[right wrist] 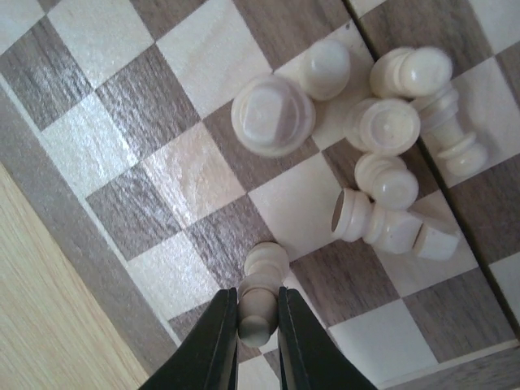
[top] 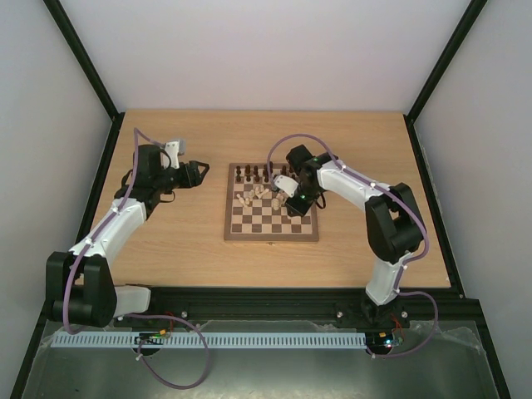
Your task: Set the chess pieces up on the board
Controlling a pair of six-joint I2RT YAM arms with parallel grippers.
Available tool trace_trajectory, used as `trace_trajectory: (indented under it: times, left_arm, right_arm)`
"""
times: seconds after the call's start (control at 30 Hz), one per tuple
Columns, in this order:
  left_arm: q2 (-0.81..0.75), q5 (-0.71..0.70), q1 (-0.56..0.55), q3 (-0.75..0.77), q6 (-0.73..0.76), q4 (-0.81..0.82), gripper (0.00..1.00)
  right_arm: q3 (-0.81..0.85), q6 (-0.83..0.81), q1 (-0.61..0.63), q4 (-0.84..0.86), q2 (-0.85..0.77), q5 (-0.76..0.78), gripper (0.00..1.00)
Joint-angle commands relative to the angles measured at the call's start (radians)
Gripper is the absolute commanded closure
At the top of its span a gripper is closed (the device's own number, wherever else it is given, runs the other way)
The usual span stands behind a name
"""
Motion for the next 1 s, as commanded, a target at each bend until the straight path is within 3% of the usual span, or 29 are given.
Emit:
trace_trajectory:
  times: [0.0, 0.47, 0.97]
  left_arm:
    - [-0.013, 0.012, 0.007, -0.017, -0.006, 0.025, 0.36]
    - [0.003, 0.017, 0.007, -0.022, -0.012, 0.037, 0.36]
    - [0.016, 0.015, 0.007, -0.011, -0.007, 0.03, 0.36]
  right_arm:
    - [-0.042, 0.005, 0.004, -0.064, -0.056, 0.003, 0.93]
    - [-0.231, -0.005, -0.018, -0.091, -0.279, 0.06, 0.95]
    - [-0.286, 0.023, -0.028, -0.008, -0.257, 0.087, 0.95]
